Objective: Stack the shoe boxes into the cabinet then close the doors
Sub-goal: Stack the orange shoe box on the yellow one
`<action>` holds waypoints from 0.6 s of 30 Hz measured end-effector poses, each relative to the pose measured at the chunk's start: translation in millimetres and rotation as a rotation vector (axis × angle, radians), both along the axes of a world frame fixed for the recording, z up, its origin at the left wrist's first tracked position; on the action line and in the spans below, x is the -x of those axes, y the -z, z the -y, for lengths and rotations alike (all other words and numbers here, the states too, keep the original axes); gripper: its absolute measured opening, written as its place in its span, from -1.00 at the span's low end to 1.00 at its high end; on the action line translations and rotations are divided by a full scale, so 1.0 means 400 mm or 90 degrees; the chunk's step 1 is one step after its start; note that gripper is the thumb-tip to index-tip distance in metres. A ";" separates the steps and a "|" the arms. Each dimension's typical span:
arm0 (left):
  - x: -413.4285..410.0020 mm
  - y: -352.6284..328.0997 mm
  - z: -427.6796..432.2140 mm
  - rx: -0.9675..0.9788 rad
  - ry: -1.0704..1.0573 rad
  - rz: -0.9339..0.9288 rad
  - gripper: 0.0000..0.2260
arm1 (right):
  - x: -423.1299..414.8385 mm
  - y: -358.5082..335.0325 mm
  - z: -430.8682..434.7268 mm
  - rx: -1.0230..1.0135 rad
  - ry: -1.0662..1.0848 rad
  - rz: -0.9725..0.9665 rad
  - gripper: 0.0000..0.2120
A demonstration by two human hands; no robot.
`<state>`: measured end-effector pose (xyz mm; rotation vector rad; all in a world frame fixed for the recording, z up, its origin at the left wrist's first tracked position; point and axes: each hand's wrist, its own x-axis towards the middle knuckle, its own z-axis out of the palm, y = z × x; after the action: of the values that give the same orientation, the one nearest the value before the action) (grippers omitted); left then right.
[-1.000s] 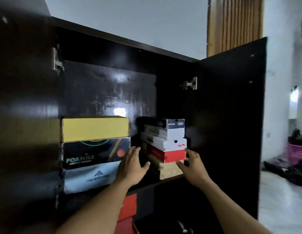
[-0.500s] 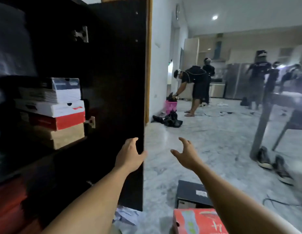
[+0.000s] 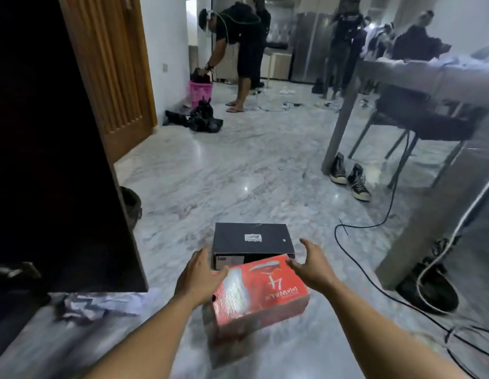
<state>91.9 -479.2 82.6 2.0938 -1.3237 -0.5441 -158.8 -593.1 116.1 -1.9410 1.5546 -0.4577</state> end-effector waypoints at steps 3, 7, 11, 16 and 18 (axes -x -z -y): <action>0.009 0.130 0.031 -0.050 -0.004 -0.051 -0.22 | 0.044 0.140 0.043 -0.072 0.038 0.001 -0.18; -0.018 0.327 0.048 -0.092 0.028 -0.105 -0.16 | 0.069 0.305 0.094 -0.164 0.073 0.045 0.04; -0.016 0.427 0.034 -0.068 0.027 -0.202 -0.08 | 0.081 0.401 0.131 -0.202 0.083 0.096 0.23; 0.013 0.478 0.037 -0.038 0.039 -0.315 0.04 | 0.110 0.482 0.156 -0.243 0.061 0.160 0.35; 0.021 0.492 0.040 -0.021 0.042 -0.316 0.05 | 0.119 0.503 0.158 -0.229 0.048 0.189 0.26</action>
<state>83.5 -495.4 -114.1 1.7818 -1.0967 -1.0403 -206.4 -656.2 -85.1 -1.4733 1.4094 -0.4408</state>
